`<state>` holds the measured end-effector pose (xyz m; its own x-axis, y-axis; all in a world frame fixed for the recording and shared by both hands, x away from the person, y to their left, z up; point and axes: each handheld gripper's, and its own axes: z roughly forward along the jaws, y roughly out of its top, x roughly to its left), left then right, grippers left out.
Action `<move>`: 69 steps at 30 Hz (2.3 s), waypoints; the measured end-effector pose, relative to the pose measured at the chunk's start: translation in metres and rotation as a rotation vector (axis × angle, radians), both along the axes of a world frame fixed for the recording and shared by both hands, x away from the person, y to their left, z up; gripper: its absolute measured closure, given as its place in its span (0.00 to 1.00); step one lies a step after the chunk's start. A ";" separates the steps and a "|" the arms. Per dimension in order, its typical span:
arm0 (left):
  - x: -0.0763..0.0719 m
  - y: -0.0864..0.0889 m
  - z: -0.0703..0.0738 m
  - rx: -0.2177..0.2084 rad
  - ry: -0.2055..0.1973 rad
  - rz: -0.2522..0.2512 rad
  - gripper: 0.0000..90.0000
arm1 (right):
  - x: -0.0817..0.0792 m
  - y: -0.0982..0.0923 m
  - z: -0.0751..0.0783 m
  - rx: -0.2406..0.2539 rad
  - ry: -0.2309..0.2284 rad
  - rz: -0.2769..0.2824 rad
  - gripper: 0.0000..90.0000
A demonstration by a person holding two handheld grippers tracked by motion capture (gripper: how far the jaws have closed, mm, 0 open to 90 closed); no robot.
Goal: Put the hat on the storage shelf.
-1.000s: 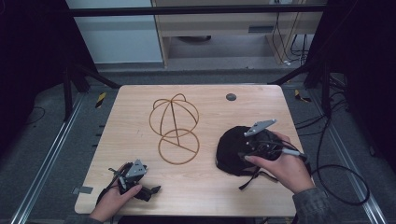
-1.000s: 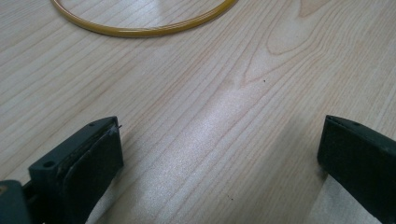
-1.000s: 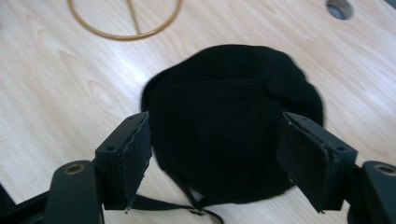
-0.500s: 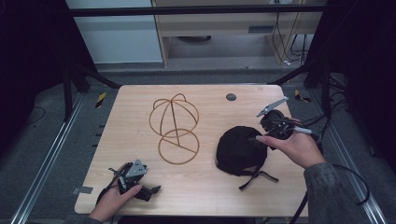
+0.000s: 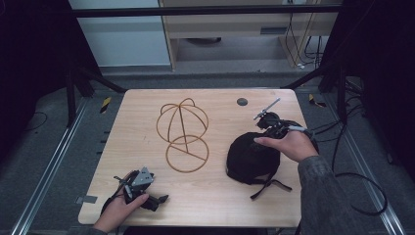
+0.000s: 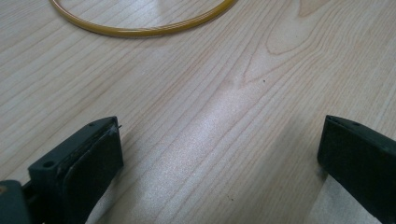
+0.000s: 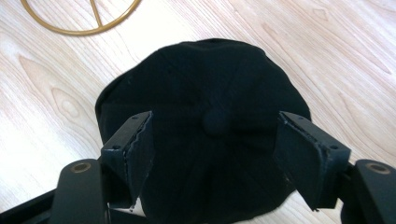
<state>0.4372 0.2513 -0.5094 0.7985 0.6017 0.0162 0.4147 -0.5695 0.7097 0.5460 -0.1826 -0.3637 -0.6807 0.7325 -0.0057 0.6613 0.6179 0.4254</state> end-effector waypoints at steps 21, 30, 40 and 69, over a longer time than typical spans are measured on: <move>0.000 0.000 0.000 0.002 0.000 0.000 0.00 | 0.014 0.023 -0.021 -0.096 0.078 0.025 0.71; 0.000 0.000 0.000 0.001 0.000 0.000 0.00 | 0.010 0.014 -0.015 -0.058 0.073 0.049 0.81; 0.000 0.000 0.000 0.002 0.001 -0.001 0.00 | -0.006 0.007 0.019 0.001 -0.020 0.048 0.81; 0.000 0.000 0.000 0.002 -0.001 0.000 0.00 | -0.053 -0.021 0.085 0.162 -0.281 0.036 0.81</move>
<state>0.4373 0.2514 -0.5093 0.7987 0.6015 0.0177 0.4141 -0.5707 0.7091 0.4931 -0.2031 -0.2783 -0.6944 0.7149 -0.0823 0.4835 0.5483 0.6824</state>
